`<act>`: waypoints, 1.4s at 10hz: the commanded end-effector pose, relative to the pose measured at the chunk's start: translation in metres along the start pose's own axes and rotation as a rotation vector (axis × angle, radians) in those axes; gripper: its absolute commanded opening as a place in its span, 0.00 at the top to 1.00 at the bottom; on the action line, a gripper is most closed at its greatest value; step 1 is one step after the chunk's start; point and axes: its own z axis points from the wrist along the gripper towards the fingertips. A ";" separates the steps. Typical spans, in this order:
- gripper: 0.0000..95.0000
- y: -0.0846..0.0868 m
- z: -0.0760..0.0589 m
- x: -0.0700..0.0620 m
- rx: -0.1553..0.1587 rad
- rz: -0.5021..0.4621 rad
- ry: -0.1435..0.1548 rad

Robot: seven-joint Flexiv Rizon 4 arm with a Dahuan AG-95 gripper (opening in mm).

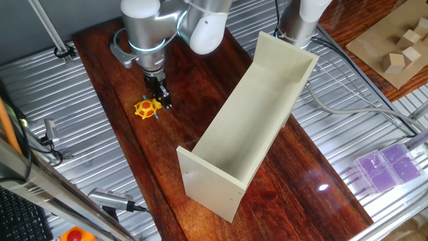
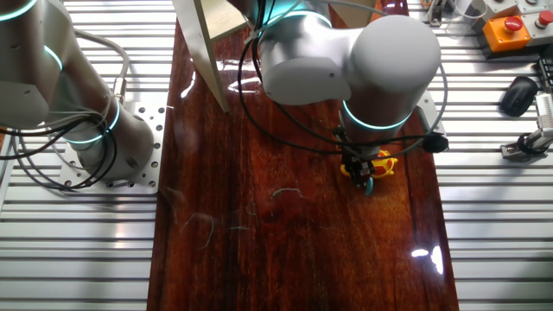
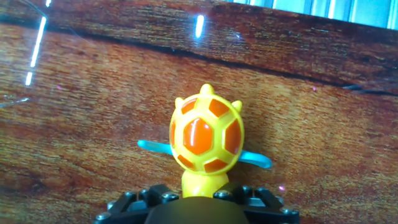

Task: Put the object on the shelf

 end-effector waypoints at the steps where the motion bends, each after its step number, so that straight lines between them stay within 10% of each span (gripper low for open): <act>1: 0.80 0.001 0.003 -0.003 0.002 0.003 0.002; 3: 1.00 0.001 0.004 -0.003 0.001 0.005 0.003; 8: 1.00 0.001 0.002 -0.003 -0.008 0.002 0.008; 14: 1.00 0.014 -0.037 0.003 -0.018 -0.016 0.016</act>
